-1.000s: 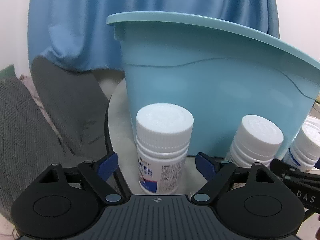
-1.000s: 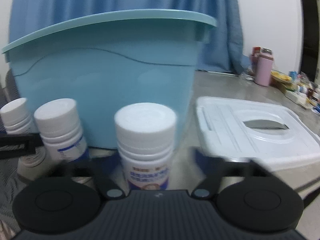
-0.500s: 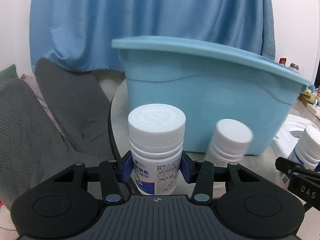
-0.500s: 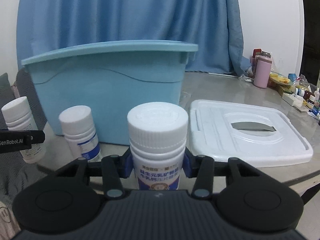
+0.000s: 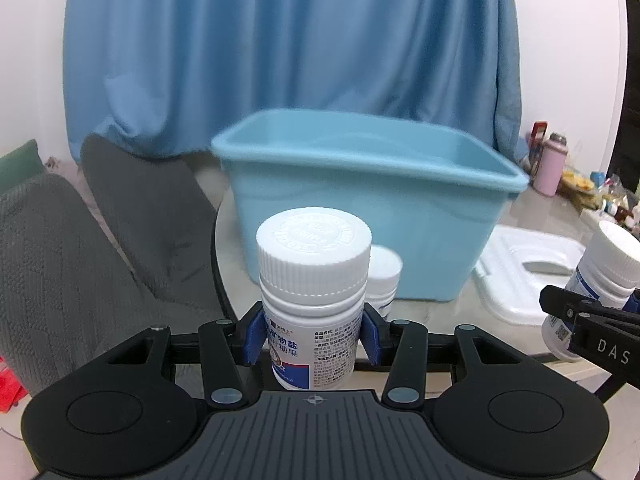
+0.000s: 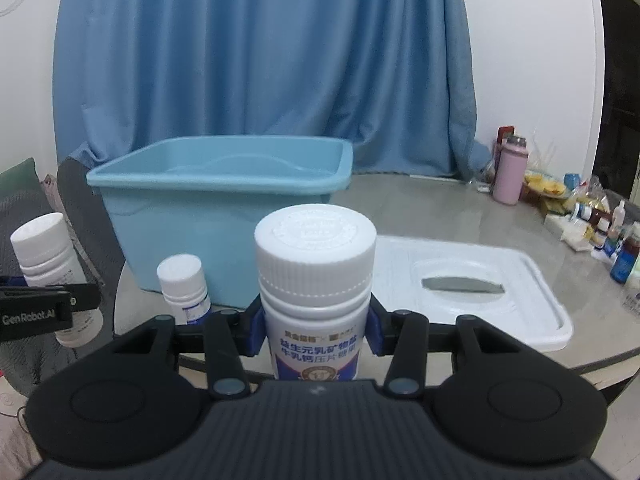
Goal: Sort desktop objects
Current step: 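Lift both held pill bottles and carry them over the light-blue bin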
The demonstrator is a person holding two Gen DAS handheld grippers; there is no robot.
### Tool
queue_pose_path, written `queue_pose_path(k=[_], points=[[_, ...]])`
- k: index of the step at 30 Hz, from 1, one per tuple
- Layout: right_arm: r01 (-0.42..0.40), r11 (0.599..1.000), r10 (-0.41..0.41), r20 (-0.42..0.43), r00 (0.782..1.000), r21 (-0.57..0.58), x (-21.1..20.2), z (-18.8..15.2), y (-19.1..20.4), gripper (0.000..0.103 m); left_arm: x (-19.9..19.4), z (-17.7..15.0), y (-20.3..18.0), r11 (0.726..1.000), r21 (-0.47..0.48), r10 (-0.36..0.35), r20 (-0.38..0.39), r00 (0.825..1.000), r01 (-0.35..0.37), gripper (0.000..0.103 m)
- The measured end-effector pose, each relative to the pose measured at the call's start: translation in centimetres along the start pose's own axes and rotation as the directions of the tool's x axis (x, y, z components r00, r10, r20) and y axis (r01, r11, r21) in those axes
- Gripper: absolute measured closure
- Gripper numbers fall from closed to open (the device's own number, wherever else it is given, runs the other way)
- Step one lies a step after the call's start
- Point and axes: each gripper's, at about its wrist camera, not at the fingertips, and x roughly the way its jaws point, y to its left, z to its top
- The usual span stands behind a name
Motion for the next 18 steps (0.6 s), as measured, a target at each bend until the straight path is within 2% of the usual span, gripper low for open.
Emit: queue_pose_path(k=[5, 9, 18], points=[[-0.027, 0.999, 0.027, 0.013, 1.000, -0.035, -1.1, 1.8, 0.0, 0.055, -1.9, 2.0, -0.6, 1.000, -0.005, -0.013, 0.008, 1.000, 0.013, 0.055], [-0.055, 0.998, 0.055, 0.032, 0.998, -0.013, -1.2, 3.5, 0.1, 0.055, -2.4, 4.4, -0.7, 0.999, -0.015, -0.033, 0.019, 0.999, 0.034, 0.055], [-0.043, 0.999, 0.043, 0.124, 0.991, -0.005, 0.8, 7.6, 0.6, 0.055, -1.4, 9.8, -0.2, 0.999, 0.012, -0.035, 0.091, 0.995, 0.034, 0.055]])
